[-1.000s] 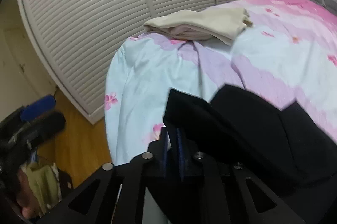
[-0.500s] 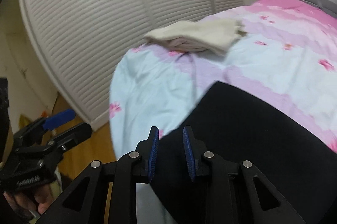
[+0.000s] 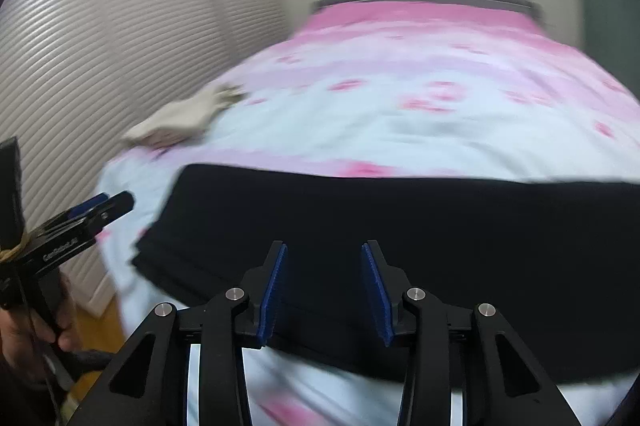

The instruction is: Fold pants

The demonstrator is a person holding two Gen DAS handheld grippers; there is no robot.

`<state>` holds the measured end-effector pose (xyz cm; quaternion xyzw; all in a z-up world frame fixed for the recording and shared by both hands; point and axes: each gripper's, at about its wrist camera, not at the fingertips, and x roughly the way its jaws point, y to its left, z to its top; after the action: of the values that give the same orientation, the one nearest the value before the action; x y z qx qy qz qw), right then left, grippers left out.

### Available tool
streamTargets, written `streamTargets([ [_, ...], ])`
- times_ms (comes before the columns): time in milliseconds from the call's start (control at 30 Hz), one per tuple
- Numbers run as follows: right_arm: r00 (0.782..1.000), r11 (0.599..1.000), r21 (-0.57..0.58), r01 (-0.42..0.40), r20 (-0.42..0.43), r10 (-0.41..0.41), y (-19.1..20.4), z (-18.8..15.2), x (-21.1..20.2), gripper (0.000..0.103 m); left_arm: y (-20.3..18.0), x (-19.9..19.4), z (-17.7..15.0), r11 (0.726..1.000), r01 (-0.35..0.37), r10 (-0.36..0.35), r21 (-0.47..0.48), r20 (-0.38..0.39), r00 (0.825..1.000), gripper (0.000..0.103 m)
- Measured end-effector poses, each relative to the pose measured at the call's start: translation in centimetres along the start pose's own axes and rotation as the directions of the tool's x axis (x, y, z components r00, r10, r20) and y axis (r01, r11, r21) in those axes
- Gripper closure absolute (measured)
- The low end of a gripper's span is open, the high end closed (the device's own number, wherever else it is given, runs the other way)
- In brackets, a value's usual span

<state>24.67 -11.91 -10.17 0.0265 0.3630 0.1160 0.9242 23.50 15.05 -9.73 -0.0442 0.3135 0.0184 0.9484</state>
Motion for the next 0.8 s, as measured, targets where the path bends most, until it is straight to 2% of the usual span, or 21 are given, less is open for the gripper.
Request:
streamTargets([
  [133,0.994,0.982,0.153,0.110,-0.006,-0.111,-7.0,-1.7,-3.9,0.057,-7.4,0.6,0.0,0.989,0.092,-0.091,0.112,-0.017,0.996,0.030],
  [300,0.980,0.925,0.325,0.197,-0.035,-0.197,-14.4,-3.2,-7.2,0.057,-16.0,1.2,-1.0,0.964,0.187,-0.185,0.190,-0.024,0.982,0.030],
  [400,0.969,0.889,0.391,0.240,-0.040,-0.244,-18.0,-3.9,-8.9,0.057,-20.2,1.7,-2.0,0.947,0.229,-0.224,0.225,-0.049,0.973,0.030],
  [567,0.951,0.825,0.480,0.297,-0.068,-0.303,-23.3,-6.1,-11.1,0.057,-26.0,2.1,-4.0,0.911,0.305,-0.291,0.278,-0.091,0.952,0.030],
  [800,0.921,0.704,0.609,0.365,-0.124,-0.370,-29.9,-9.7,-12.8,0.057,-32.5,1.6,-7.0,0.846,0.386,-0.356,0.366,-0.150,0.922,0.030],
])
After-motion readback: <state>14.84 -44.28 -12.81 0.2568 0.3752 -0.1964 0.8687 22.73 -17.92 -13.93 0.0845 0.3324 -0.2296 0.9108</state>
